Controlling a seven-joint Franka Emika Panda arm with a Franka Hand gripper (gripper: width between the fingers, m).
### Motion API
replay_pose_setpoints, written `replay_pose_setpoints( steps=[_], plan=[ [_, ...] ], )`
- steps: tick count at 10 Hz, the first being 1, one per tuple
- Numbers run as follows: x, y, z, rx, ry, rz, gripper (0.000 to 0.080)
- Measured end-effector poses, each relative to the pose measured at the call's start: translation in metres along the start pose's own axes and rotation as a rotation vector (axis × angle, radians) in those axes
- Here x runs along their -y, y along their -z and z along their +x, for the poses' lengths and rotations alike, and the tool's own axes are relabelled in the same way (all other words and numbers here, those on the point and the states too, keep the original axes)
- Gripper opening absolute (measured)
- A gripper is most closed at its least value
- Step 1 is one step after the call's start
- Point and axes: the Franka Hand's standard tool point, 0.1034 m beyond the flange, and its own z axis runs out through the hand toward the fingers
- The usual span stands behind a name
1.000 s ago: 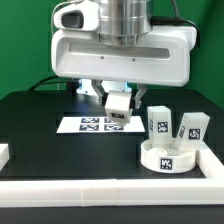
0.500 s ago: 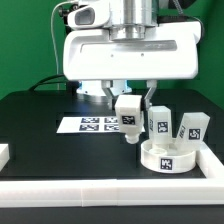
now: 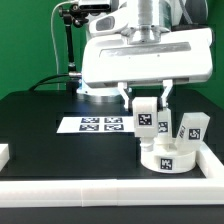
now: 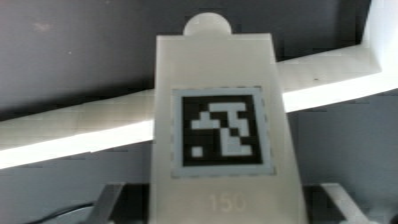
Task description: Assemble stool
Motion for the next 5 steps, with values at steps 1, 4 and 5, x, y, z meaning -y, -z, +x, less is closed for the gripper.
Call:
replay_pose_setpoints(
  steps=[1,4,5],
  plan=[
    [0.002,0.001,0.001,0.0,0.004,0.002,0.034],
    [0.016,0.009,-0.009,0.001,0.048,0.017,0.034],
    [0.02,0.01,-0.017,0.003,0.056,0.02,0.034]
  ],
)
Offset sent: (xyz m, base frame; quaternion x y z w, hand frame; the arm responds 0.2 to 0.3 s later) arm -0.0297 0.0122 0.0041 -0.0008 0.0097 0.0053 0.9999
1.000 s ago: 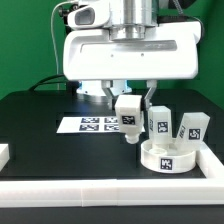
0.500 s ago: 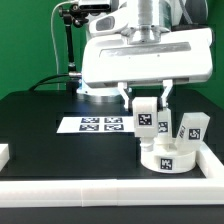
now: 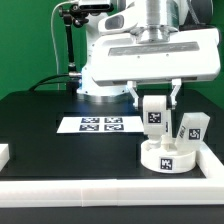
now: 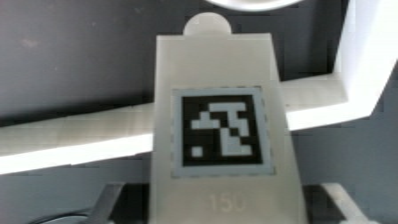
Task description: Assemble stool
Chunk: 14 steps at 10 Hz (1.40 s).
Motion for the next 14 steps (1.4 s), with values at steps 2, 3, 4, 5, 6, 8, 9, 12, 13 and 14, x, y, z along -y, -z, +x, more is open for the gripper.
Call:
replay_pose_setpoints(
  steps=[2,3,4,5,6,8,9,12,13,14],
  plan=[
    [-0.001,0.0,-0.002,0.0,0.002,-0.001,0.034],
    [-0.001,0.0,-0.002,0.0,0.003,-0.001,0.034],
    [-0.001,-0.001,-0.002,0.0,0.005,-0.001,0.034],
    [-0.001,-0.001,-0.002,0.001,0.008,-0.002,0.034],
    [-0.003,-0.001,-0.004,0.004,0.025,-0.004,0.034],
    [0.0,-0.003,-0.008,0.009,0.034,-0.003,0.034],
    [-0.002,-0.004,-0.009,0.01,0.036,-0.006,0.034],
    [-0.001,-0.008,-0.014,0.018,0.04,-0.008,0.034],
    [0.0,-0.008,-0.015,0.016,0.039,-0.008,0.034],
    [0.001,-0.008,-0.016,0.013,0.04,-0.006,0.034]
  ],
)
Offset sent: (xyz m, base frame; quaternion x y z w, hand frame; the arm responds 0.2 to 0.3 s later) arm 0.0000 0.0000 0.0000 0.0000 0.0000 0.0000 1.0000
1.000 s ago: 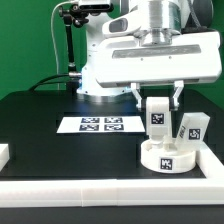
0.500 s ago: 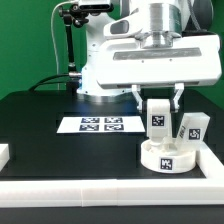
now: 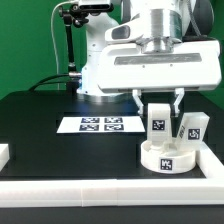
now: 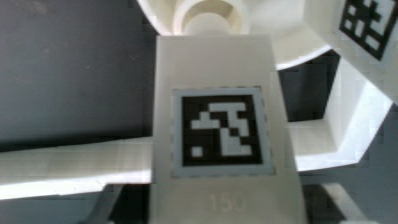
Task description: Assemble stool
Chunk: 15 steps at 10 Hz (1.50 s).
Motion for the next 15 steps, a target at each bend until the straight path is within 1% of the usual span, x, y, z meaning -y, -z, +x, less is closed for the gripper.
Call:
replay_pose_setpoints(
  steps=[5,8,10,12,13,14,15],
  plan=[
    [0.0,-0.004,-0.007,0.012,0.007,-0.004,0.034],
    [-0.002,-0.013,-0.015,0.003,0.016,-0.011,0.034],
    [-0.003,-0.015,-0.014,-0.024,0.024,-0.013,0.034],
    [-0.003,-0.015,-0.014,-0.024,0.03,-0.013,0.0349],
    [-0.003,-0.015,-0.014,-0.02,0.036,-0.013,0.0568],
    [-0.003,-0.011,-0.01,-0.02,0.039,-0.011,0.0568],
    [-0.003,-0.006,-0.006,-0.017,0.048,-0.007,0.0635]
  ],
)
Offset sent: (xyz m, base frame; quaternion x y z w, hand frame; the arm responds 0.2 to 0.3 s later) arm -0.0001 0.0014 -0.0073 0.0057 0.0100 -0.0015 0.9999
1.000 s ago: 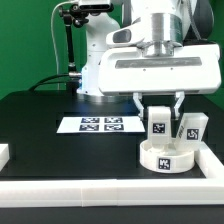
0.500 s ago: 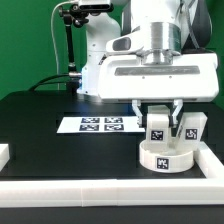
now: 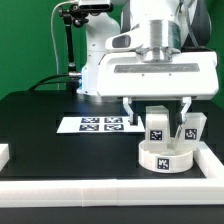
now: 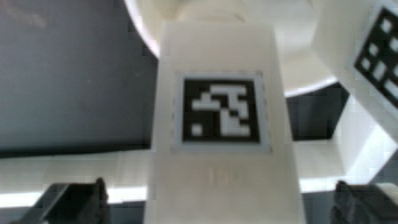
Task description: Assemble stool
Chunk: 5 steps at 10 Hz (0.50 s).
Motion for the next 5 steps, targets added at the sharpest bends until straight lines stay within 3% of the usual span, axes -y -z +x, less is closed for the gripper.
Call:
replay_pose_setpoints(
  steps=[3,5],
  plan=[
    [-0.003,0.017,0.017,0.024,0.015,0.013,0.0649],
    [-0.01,0.017,0.019,0.024,0.018,0.008,0.0649]
  ],
)
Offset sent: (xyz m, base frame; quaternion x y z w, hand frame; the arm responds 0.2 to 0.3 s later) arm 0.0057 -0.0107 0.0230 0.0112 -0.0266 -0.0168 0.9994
